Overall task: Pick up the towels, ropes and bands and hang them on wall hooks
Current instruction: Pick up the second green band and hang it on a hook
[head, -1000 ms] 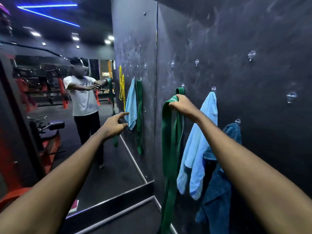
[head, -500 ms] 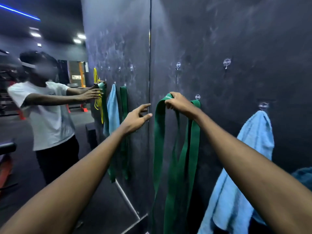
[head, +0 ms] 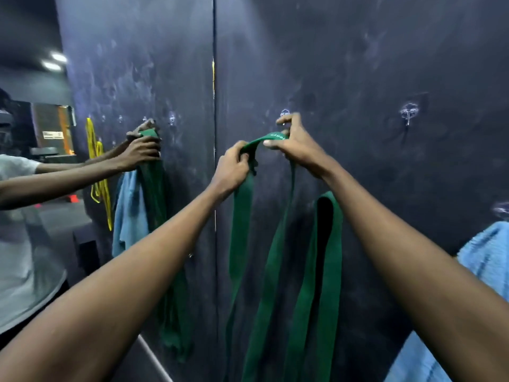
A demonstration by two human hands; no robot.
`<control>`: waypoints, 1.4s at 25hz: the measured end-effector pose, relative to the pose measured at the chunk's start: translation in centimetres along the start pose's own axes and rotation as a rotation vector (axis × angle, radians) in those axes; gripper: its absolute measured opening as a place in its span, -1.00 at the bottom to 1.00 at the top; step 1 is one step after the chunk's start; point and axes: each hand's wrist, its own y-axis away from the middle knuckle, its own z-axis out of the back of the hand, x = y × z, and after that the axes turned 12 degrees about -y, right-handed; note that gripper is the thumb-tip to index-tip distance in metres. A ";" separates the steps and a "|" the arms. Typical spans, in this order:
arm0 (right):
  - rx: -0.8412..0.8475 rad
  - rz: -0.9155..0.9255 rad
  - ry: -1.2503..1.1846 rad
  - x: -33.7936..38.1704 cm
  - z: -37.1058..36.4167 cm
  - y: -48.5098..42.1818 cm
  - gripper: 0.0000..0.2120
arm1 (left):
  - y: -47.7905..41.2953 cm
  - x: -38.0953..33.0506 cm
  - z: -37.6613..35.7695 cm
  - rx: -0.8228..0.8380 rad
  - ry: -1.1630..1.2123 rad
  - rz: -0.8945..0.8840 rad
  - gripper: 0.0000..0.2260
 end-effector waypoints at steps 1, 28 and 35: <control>-0.060 0.077 0.048 -0.2 0.7 -0.7 -0.61 | -1.2 -0.4 -0.2 -0.023 -0.021 -0.039 -0.78; -0.665 0.344 0.728 -4.6 -3.7 -3.3 -0.76 | -8.3 5.9 -5.9 -0.092 0.073 -0.668 -0.57; -0.617 0.356 0.716 -5.0 -3.4 -2.7 -0.67 | -7.7 6.0 -6.3 -0.048 0.166 -0.599 -0.55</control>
